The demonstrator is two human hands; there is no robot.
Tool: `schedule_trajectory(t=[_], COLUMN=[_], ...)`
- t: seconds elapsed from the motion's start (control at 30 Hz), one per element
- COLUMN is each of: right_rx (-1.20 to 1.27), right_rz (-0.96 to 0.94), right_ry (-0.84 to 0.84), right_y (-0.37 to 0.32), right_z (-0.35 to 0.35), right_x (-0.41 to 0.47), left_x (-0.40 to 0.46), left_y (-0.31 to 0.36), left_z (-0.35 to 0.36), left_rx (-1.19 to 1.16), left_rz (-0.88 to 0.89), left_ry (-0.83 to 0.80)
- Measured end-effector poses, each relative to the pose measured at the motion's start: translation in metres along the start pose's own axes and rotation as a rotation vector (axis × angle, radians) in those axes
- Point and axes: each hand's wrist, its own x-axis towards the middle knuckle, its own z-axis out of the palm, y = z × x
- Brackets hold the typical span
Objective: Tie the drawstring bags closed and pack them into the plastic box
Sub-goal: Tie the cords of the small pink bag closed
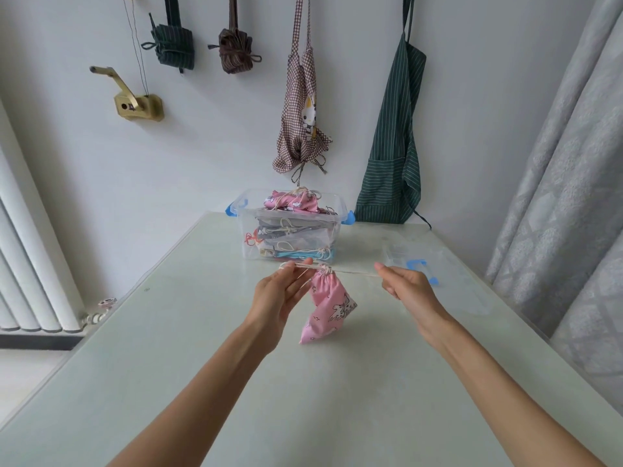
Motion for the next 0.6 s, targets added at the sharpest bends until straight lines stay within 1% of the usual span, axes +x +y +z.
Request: schedule_trajectory(t=[0.1,0.17,0.23,0.27,0.3,0.43,0.5,0.6], right_rx=[-0.108,-0.134,-0.134,-0.129,-0.12,-0.084,-0.101,-0.183], right_rz=[0.018,0.042,0.073,0.085,0.091,0.057,-0.001,-0.056], right_ry=[-0.019,-0.025,-0.052,-0.07,-0.084,-0.153,-0.221,-0.325], right_y=[0.008,0.016,0.018,0.017,0.015,-0.005,-0.017,-0.038], right_z=[0.001,0.005,0.008,0.008,0.006,-0.013,-0.02,-0.02], right_x=[-0.003,-0.005,-0.006,-0.006,-0.005,-0.007,-0.011,-0.016], left_x=[0.0,0.0,0.001,0.001,0.002,0.005,0.005,0.0], left_y=[-0.002,-0.004,-0.001,0.002,0.005,0.017,0.02,0.02], left_z=[0.001,0.005,0.009,0.01,0.011,0.009,0.01,0.02], left_rx=[-0.029,-0.063,-0.064,-0.008,0.101,0.683,0.86,1.051], left_rz=[-0.042,-0.062,-0.053,-0.033,-0.001,0.113,0.099,0.032], left_ry=[-0.004,-0.013,-0.069,-0.106,-0.139,-0.234,-0.321,-0.464])
